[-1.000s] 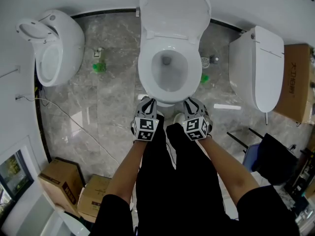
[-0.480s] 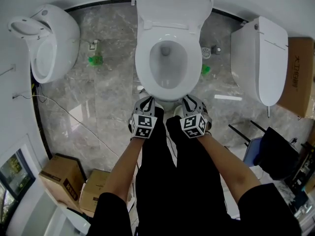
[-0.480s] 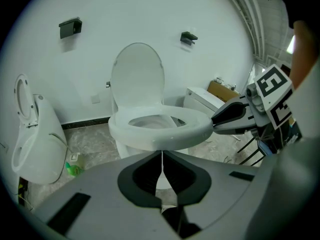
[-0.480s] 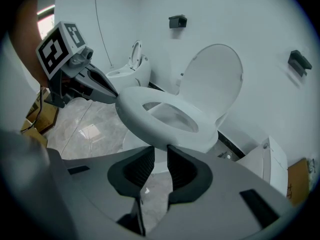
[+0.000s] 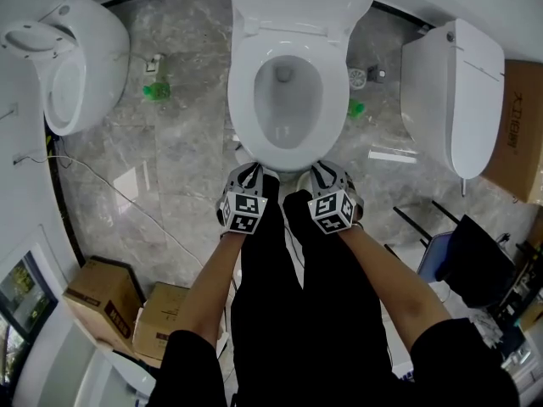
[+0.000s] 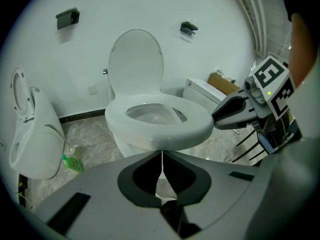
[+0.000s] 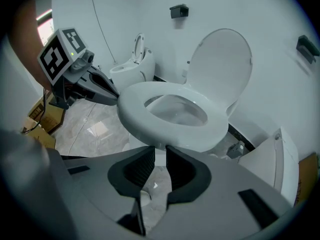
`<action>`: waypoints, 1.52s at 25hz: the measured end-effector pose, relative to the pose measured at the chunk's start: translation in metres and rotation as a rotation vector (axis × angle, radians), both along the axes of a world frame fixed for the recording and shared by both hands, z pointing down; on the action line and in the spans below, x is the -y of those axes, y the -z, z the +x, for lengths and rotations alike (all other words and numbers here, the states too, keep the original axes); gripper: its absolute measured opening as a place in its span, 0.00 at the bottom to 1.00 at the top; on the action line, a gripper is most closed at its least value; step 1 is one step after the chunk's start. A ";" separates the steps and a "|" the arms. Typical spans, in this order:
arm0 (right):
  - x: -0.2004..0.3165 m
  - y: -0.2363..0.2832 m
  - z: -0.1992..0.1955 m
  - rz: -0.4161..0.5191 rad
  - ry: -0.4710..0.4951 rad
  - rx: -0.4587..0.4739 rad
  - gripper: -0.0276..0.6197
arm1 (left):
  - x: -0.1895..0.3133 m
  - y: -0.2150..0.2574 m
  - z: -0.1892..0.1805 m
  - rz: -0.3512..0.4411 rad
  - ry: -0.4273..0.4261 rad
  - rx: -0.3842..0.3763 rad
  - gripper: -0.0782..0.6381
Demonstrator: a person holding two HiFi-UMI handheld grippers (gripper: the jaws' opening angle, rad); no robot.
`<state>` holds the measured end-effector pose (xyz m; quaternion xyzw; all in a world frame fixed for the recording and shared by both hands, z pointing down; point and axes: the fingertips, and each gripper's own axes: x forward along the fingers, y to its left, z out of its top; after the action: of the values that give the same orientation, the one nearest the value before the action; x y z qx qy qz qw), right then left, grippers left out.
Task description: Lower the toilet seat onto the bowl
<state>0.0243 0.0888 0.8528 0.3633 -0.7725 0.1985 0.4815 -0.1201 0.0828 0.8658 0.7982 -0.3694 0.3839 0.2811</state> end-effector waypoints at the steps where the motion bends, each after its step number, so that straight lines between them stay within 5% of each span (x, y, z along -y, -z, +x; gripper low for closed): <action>1: -0.001 -0.004 0.000 -0.004 -0.005 0.005 0.18 | -0.002 -0.005 0.000 -0.003 -0.005 0.001 0.14; 14: -0.015 -0.057 -0.001 0.025 0.010 0.080 0.15 | -0.016 -0.062 -0.001 -0.057 -0.046 0.016 0.14; 38: -0.027 -0.130 0.002 -0.049 0.032 0.060 0.13 | -0.030 -0.136 0.000 -0.144 -0.043 0.078 0.13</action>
<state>0.0264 0.1155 0.9826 0.3330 -0.7872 0.2203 0.4700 -0.1199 0.1130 1.0014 0.7682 -0.3343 0.4461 0.3147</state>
